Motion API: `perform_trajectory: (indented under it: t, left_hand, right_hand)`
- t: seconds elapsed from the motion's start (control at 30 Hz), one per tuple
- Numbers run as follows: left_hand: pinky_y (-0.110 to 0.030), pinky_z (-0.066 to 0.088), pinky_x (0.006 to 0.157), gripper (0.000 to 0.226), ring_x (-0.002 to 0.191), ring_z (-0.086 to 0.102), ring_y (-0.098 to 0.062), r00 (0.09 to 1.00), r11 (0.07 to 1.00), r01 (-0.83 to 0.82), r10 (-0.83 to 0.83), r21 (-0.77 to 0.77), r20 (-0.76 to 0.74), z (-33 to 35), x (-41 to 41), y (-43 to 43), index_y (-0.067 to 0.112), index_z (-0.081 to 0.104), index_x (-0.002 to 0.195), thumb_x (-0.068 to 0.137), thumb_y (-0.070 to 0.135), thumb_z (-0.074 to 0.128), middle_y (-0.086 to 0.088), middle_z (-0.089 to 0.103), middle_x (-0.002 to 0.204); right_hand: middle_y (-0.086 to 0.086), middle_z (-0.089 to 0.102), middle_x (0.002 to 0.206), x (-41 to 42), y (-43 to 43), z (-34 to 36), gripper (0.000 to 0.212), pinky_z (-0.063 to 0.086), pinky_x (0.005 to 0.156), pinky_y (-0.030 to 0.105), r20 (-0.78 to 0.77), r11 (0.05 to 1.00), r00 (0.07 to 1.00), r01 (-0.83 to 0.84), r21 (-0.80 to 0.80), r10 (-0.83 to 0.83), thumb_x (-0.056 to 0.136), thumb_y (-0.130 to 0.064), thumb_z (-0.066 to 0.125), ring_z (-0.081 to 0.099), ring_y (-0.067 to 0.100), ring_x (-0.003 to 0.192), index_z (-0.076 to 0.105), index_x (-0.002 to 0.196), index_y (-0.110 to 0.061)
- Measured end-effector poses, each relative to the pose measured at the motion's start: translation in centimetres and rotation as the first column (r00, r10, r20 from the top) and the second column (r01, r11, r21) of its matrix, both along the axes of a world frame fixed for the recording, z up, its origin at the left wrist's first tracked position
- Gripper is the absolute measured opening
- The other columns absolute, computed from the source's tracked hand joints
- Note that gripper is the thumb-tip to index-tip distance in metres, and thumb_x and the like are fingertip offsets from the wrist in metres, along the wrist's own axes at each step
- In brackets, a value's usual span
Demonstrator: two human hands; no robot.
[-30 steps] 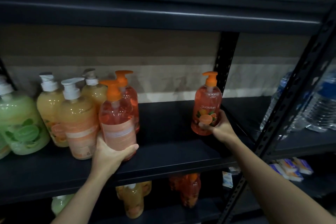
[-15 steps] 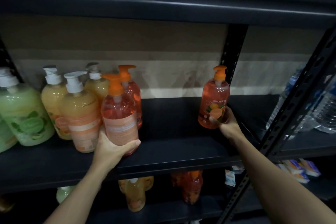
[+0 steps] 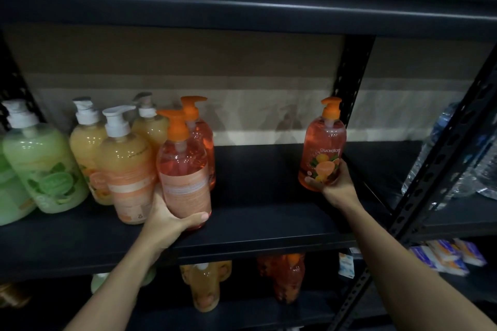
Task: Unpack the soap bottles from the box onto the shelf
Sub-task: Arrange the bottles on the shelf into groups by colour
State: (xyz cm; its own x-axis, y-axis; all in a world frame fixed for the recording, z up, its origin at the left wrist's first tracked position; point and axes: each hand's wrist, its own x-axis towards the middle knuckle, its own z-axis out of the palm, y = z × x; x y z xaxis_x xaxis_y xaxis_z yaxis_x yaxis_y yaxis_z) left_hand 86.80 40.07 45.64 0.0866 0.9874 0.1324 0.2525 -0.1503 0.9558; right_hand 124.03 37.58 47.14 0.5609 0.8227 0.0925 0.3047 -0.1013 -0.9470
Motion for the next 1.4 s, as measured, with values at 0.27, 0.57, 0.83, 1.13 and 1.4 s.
perform_trajectory:
  t: [0.27, 0.57, 0.83, 1.13, 1.4]
  left_hand:
    - [-0.039, 0.036, 0.111, 0.126, 0.126, 0.048, -0.014, 0.993, 0.994, 0.088, -0.093, -0.065, -0.072, 0.2, 0.9, -0.3, 0.03, 0.02, 0.148, 0.045, 0.043, 0.09, 0.006, 0.047, 0.139]
    - [-0.037, 0.037, 0.108, 0.104, 0.126, 0.048, -0.02, 0.992, 0.997, 0.065, -0.069, -0.043, -0.104, 0.1, 7.4, -0.7, 0.02, 0.027, 0.145, 0.063, 0.026, 0.091, 0.0, 0.049, 0.139]
    - [-0.027, 0.04, 0.094, 0.105, 0.111, 0.053, -0.013, 0.992, 0.995, 0.101, -0.101, -0.005, -0.074, 0.8, 14.2, -0.3, 0.024, 0.024, 0.145, 0.064, 0.023, 0.09, 0.005, 0.054, 0.123]
    - [-0.024, 0.034, 0.097, 0.111, 0.115, 0.043, -0.007, 0.998, 0.997, 0.068, -0.068, -0.024, -0.01, 1.1, 19.7, 1.1, 0.026, 0.02, 0.147, 0.062, 0.016, 0.091, 0.01, 0.044, 0.126]
    - [-0.028, 0.038, 0.101, 0.115, 0.125, 0.047, -0.015, 0.997, 0.998, 0.054, -0.052, -0.036, 0.054, 0.9, 22.5, 2.7, 0.023, 0.022, 0.147, 0.057, 0.01, 0.092, 0.003, 0.048, 0.136]
  right_hand:
    - [0.009, 0.052, 0.14, 0.1, 0.2, -0.2, 0.1, 0.041, 0.106, 0.04, 0.01, 1.0, 1.0, 0.013, -0.013, -0.013, 0.064, -0.02, 0.09, 0.05, 0.028, 0.129, 0.033, 0.147, -0.017]
    - [0.007, 0.054, 0.138, 0.3, 0.2, -0.3, 0.099, 0.042, 0.105, 0.038, 0.021, 1.0, 1.0, 0.002, -0.004, -0.002, 0.063, -0.021, 0.092, 0.052, 0.025, 0.126, 0.036, 0.144, -0.018]
    - [0.001, 0.058, 0.128, 0.5, 0.2, -0.7, 0.097, 0.041, 0.093, 0.025, 0.029, 1.0, 1.0, 0.007, 0.023, -0.008, 0.059, -0.019, 0.094, 0.056, 0.017, 0.116, 0.041, 0.141, -0.016]
    - [-0.003, 0.058, 0.12, 0.9, 0.6, -1.3, 0.095, 0.044, 0.09, 0.023, -0.001, 0.999, 1.0, -0.013, 0.051, 0.013, 0.058, -0.012, 0.093, 0.057, 0.011, 0.106, 0.044, 0.139, -0.016]
    - [-0.002, 0.059, 0.127, 1.4, 1.3, -2.2, 0.104, 0.05, 0.101, 0.041, 0.026, 0.998, 1.0, 0.011, 0.057, -0.013, 0.039, -0.046, 0.089, 0.059, 0.015, 0.115, 0.044, 0.132, -0.035]
